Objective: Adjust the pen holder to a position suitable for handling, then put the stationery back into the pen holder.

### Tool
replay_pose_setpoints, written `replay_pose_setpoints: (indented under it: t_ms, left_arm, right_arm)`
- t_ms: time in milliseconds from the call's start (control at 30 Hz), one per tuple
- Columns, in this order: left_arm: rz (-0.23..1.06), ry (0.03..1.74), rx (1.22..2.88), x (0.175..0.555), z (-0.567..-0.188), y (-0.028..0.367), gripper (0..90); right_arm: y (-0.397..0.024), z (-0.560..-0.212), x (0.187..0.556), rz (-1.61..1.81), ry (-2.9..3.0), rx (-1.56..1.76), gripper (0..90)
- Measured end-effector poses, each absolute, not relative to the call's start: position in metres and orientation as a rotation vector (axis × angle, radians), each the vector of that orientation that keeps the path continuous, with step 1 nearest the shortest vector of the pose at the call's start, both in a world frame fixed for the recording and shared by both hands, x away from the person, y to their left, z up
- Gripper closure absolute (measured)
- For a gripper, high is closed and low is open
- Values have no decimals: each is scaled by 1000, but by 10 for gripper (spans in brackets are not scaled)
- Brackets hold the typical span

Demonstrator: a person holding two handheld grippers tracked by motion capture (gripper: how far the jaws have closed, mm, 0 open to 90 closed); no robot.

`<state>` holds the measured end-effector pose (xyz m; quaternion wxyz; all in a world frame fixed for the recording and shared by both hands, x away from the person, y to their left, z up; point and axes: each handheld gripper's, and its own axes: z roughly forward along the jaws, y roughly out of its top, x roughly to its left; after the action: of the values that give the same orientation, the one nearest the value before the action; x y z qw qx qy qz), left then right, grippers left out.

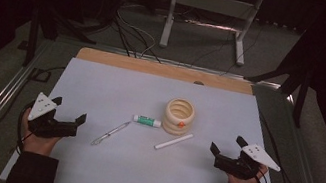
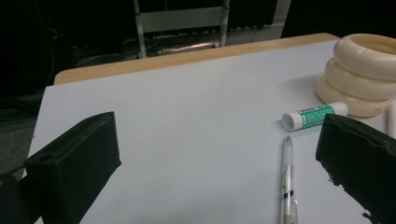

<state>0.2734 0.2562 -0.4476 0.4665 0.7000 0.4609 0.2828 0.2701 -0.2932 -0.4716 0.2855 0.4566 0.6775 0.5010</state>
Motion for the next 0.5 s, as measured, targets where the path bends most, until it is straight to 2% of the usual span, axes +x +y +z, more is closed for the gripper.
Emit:
replay_pose_setpoints:
  t_ms: [500]
  left_arm:
    - [667,1083,1820,299,-435,237,1]
  right_arm:
    - [-294,-471,271,1326,1795,1223,0]
